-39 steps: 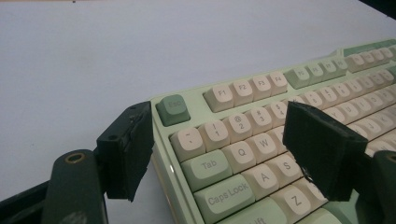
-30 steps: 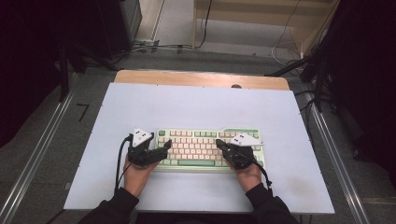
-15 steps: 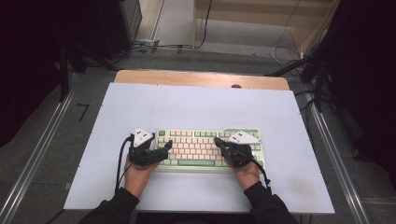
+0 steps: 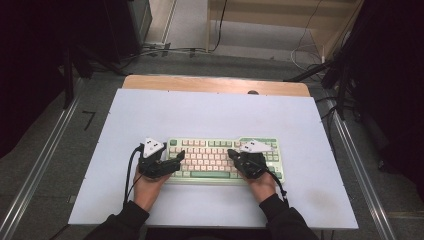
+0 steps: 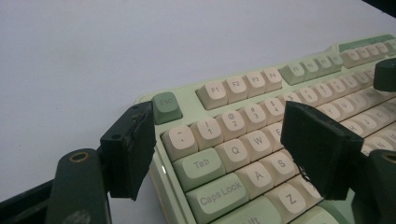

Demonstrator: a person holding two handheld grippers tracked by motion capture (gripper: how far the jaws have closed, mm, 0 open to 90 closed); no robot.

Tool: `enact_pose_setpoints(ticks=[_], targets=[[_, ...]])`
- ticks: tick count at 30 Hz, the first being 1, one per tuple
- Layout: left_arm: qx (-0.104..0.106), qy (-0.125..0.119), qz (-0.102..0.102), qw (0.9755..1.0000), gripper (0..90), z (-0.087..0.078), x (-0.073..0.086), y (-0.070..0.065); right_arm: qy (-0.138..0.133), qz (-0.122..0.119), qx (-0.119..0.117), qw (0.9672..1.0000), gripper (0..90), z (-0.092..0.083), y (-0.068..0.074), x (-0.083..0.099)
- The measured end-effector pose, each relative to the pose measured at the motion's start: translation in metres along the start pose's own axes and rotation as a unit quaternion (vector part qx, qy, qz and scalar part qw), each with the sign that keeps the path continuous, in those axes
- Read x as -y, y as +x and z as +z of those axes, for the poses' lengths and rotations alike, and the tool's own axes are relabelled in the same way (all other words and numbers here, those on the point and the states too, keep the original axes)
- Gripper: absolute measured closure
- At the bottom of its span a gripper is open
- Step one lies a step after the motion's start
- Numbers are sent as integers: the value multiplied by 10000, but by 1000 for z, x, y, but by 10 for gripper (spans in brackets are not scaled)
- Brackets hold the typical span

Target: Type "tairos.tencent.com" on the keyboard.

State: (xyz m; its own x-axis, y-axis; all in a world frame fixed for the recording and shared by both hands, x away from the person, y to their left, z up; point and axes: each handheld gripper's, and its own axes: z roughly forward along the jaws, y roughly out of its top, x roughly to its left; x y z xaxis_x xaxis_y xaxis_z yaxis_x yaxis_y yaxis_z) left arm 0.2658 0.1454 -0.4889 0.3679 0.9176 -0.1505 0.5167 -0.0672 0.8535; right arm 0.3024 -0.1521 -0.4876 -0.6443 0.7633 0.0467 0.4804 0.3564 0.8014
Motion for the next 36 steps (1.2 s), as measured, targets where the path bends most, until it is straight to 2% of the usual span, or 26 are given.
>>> enact_pose_setpoints(ticks=[5, 9, 12, 13, 16, 18, 20, 22, 23, 26, 30, 36], targets=[[13, -6, -3, 10000, 271, 0, 0, 0, 172, 45, 24, 9998, 874, 4, 0, 1], [13, -3, -10, 10000, 272, 0, 0, 0, 203, 53, 38, 9998, 874, 5, 0, 1], [22, -7, -8, 10000, 274, 0, 0, 0, 376, 125, -2, 9992, 874, 6, 0, 0], [28, -7, -5, 10000, 274, 0, 0, -1, 289, 133, 23, 9995, 874, 3, 0, -1], [14, -9, 1, 10000, 274, -1, 0, 0, -205, 108, 30, 9997, 863, -8, 1, -5], [25, -43, -37, 10000, 274, -1, 0, 0, -434, 144, -22, 9990, 669, -14, 0, -6], [27, -49, -34, 10000, 274, -1, 0, 0, -526, 180, -3, 9985, 421, -17, -2, -7], [27, -39, -33, 10000, 274, -1, 0, 0, -566, 254, 65, 9981, 280, -20, -6, -7], [23, -37, -28, 10000, 274, -1, 0, 0, -573, 303, 107, 9978, 244, -20, -8, -7], [18, -60, -38, 10000, 274, -3, -1, 1, -561, 417, 165, 9974, 174, -21, -15, -6], [34, -86, -60, 9999, 295, -3, -1, 2, -454, 471, 272, 9975, 162, -21, -18, -3], [313, -51, -134, 9994, 442, -4, -1, 1, -397, 467, 266, 9978, 165, -20, -20, -2]])
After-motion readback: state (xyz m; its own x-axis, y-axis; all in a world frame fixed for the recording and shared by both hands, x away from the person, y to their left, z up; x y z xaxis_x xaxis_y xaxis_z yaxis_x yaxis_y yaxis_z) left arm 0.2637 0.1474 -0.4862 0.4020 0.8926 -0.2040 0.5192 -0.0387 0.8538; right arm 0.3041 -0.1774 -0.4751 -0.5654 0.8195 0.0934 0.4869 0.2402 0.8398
